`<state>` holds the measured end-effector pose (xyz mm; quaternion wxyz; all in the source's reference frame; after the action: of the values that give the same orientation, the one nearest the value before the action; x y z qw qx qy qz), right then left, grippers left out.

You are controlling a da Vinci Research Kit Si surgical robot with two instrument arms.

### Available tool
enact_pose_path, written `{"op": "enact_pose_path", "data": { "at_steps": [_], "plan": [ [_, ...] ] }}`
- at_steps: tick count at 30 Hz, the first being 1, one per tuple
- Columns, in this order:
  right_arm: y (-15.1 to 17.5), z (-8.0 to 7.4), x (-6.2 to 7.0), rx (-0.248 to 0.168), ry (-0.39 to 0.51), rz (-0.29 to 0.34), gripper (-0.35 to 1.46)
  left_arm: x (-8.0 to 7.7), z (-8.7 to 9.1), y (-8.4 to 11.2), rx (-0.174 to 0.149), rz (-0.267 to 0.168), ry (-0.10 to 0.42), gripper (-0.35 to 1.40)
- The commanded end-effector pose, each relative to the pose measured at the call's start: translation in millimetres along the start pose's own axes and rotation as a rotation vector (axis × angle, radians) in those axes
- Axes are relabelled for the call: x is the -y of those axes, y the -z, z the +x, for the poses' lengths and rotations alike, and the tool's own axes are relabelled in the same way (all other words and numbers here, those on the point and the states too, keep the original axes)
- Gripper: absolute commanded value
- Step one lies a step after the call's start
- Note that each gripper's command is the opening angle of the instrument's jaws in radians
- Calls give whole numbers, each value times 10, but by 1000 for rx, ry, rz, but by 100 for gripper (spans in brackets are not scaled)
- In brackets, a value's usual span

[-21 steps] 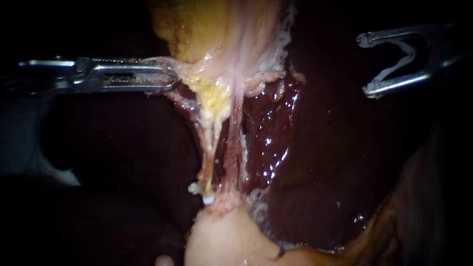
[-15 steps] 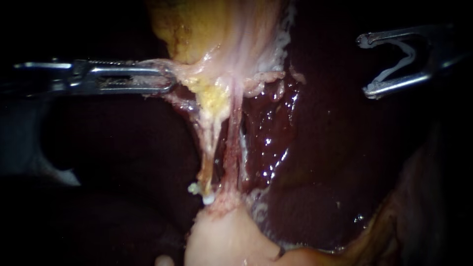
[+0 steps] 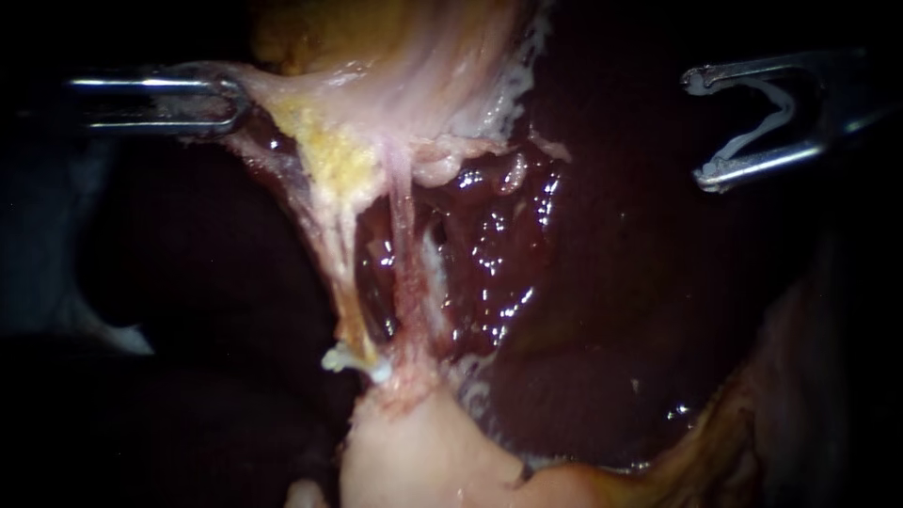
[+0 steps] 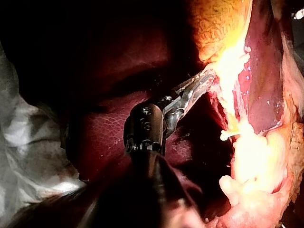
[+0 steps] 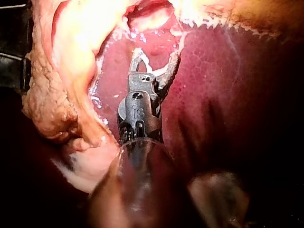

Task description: Clipping second clip left tube

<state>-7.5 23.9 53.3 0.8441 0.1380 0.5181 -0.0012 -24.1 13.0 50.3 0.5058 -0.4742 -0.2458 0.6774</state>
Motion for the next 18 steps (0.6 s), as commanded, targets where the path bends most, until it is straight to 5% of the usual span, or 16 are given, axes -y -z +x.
{"op": "enact_pose_path", "data": {
  "at_steps": [1, 18],
  "plan": [
    [-3, 1, 3, 2, 0, -4, 50, 0, -1, -1, -1, 3, 0, -35],
    [-115, 36, 67, -55, -137, 69, 50, -1, -3, -3, -2, 4, -1, -35]
  ]
}}
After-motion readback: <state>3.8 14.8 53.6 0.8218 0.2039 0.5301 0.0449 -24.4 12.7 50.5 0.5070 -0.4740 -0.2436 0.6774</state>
